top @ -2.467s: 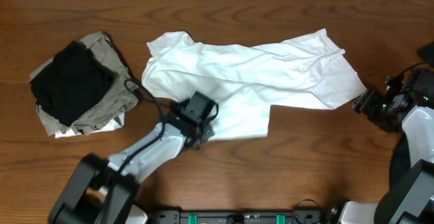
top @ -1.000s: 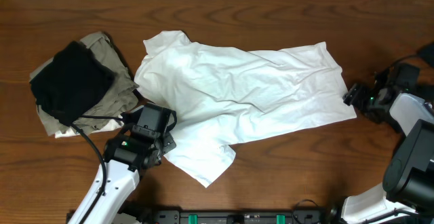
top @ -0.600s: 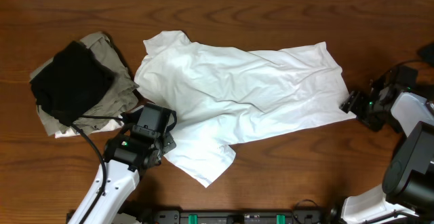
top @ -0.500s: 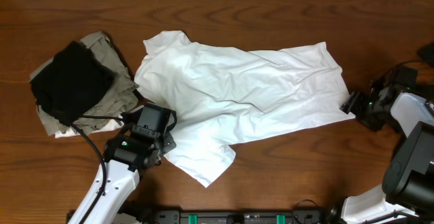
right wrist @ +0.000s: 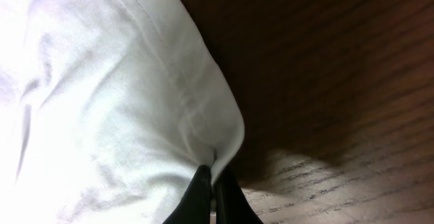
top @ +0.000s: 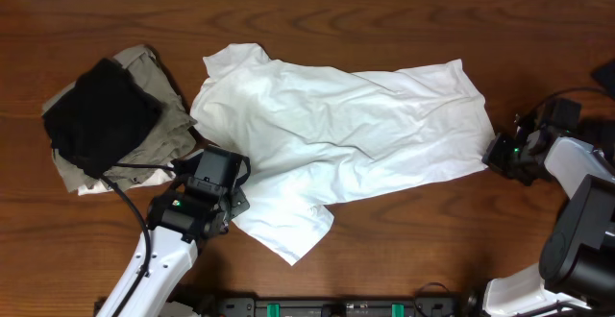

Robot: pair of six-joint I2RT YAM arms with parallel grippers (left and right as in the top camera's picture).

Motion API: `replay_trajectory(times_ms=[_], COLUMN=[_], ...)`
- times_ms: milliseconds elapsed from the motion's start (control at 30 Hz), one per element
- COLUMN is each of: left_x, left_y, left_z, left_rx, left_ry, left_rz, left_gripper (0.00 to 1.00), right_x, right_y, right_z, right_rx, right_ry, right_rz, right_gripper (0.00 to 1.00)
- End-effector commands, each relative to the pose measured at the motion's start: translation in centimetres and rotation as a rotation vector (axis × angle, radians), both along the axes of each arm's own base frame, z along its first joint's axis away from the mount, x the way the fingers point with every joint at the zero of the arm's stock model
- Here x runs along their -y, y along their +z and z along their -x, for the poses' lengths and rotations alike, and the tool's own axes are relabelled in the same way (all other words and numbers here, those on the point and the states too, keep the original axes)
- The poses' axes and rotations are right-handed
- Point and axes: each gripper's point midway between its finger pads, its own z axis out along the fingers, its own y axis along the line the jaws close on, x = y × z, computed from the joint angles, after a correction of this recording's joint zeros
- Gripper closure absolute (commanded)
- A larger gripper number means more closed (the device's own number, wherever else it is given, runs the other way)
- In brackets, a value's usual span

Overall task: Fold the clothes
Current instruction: 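Grasp the shirt's right corner with the right gripper, then lift the shirt with both grippers and shake it out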

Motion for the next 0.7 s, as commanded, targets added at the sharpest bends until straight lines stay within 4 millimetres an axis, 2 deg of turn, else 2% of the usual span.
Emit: replay_trajectory(times_ms=[0, 100, 133, 233, 333, 500, 667], left_x=[-0.5, -0.3, -0.2, 0.2, 0.7, 0.7, -1.3], left_y=[0.4, 1.2, 1.6, 3.5, 6.0, 11.0, 16.5], left_z=[-0.4, -1.0, -1.3, -2.5, -4.0, -5.7, -6.2], left_rx=[0.016, 0.037, 0.047, 0.098, 0.166, 0.262, 0.331], left_ry=[0.006, -0.046, -0.064, -0.111, -0.138, -0.181, -0.144], left_rz=[-0.025, -0.036, -0.039, -0.042, -0.036, -0.045, -0.066], left_gripper=[0.94, 0.93, 0.94, 0.94, 0.94, 0.94, 0.94], right_x=[-1.9, -2.2, -2.0, -1.3, -0.5, 1.5, 3.1], right_y=[-1.2, 1.7, 3.3, 8.5, 15.3, 24.2, 30.2], right_z=[1.1, -0.5, -1.1, -2.8, -3.6, -2.0, 1.0], right_rx=[-0.047, 0.023, 0.057, 0.161, 0.281, 0.404, 0.479], right_ry=[0.025, 0.033, 0.035, 0.038, 0.037, -0.017, -0.095], right_rz=[-0.066, -0.101, -0.100, -0.058, 0.010, 0.178, 0.288], right_gripper=[0.99, 0.99, 0.99, 0.99, 0.99, 0.99, 0.99])
